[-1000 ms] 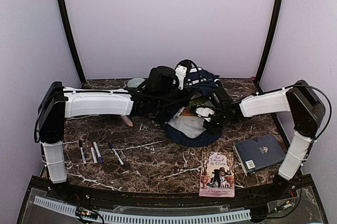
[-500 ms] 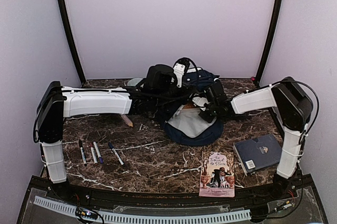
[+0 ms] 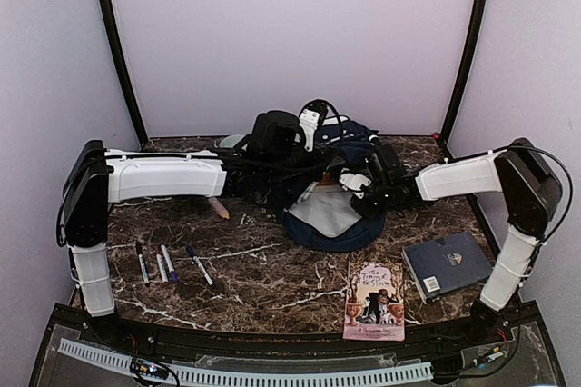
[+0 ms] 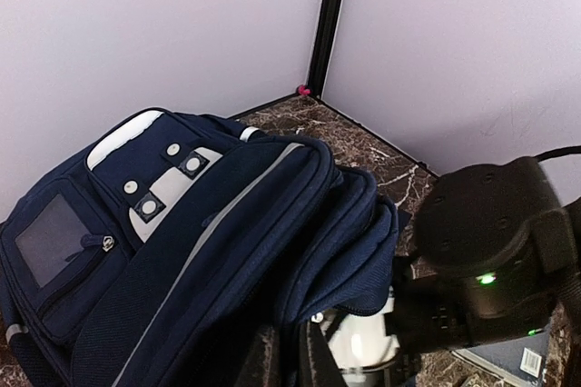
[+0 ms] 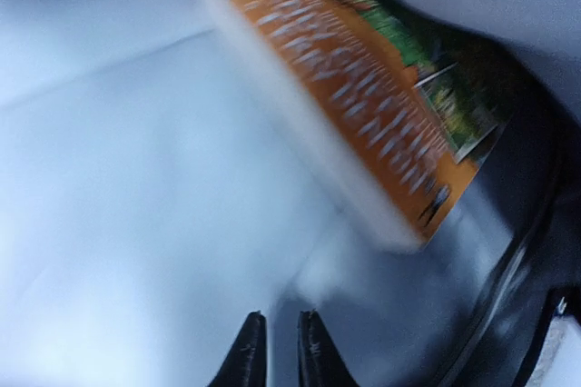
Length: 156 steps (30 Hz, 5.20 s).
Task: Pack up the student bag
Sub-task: Adjust the book in the largest pocket of the bag, then place the largest pocket of the bag in the student bag, then move the book to the center of the board, then pick up the book at the center of the board.
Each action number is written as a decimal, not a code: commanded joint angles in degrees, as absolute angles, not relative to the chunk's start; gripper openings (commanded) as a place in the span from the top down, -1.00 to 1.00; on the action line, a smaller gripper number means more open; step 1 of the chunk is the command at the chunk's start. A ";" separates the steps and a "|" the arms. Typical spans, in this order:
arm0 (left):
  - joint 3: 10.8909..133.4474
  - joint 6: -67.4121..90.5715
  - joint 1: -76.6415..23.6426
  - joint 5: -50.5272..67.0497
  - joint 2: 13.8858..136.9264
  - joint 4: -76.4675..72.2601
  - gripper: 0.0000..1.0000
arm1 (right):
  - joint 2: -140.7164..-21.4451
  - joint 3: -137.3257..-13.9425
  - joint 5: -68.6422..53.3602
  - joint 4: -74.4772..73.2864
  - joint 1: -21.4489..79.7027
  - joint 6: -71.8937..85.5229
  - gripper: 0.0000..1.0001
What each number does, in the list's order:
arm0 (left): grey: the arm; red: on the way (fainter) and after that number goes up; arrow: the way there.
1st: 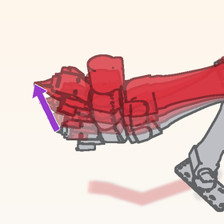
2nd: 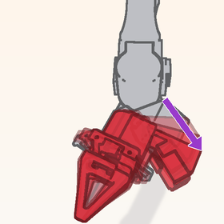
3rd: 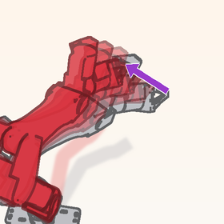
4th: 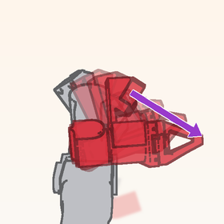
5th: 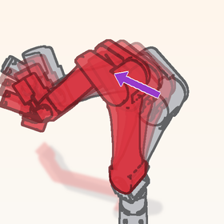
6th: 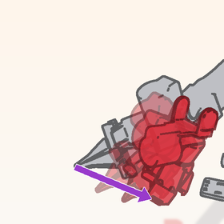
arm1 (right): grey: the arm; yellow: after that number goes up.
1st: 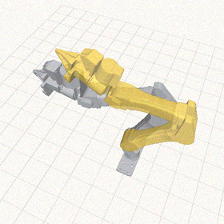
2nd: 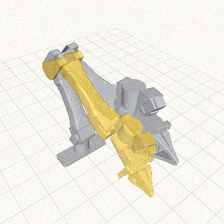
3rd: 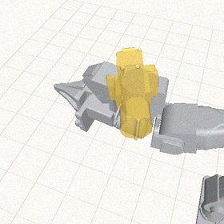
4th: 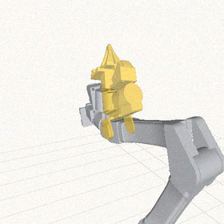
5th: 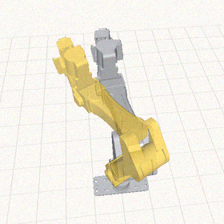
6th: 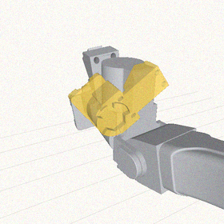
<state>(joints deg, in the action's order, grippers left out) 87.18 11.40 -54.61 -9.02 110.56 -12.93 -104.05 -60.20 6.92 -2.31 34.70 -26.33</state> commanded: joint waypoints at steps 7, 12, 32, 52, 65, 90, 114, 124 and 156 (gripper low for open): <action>91.62 14.06 -50.93 -1.53 108.54 -6.77 1.00 | -84.45 -51.49 -18.41 -21.89 34.43 -30.57 0.59; 87.36 14.47 -50.80 3.17 109.07 -2.65 1.00 | -75.77 -50.09 -19.45 -32.90 34.37 -33.24 0.29; 83.77 10.90 -46.42 6.23 119.61 -1.96 1.00 | -68.38 -38.41 -12.03 -44.48 37.22 -44.35 -0.29; 63.77 28.67 -53.17 14.35 93.27 7.99 -0.11 | -68.44 -35.41 -4.86 -42.99 38.51 -48.57 -0.36; 49.83 42.54 -53.35 21.26 89.36 -1.14 -0.19 | -79.81 -36.19 -3.38 -29.10 42.90 -42.91 -0.32; 50.53 43.20 -52.40 13.01 91.21 2.97 0.07 | -85.50 -54.79 -16.59 -34.61 44.20 -22.81 -0.18; 52.69 44.37 -51.33 20.06 101.73 -1.85 -0.05 | -100.73 -54.17 -18.23 -27.70 44.52 -19.80 0.46; 52.99 45.10 -50.75 21.98 104.51 -3.95 -0.05 | -107.44 -55.79 -15.76 -30.05 44.58 -19.12 0.58; 49.44 55.59 -50.45 38.08 107.40 -21.02 0.12 | -111.67 -55.77 -14.20 -31.55 44.73 -19.07 0.64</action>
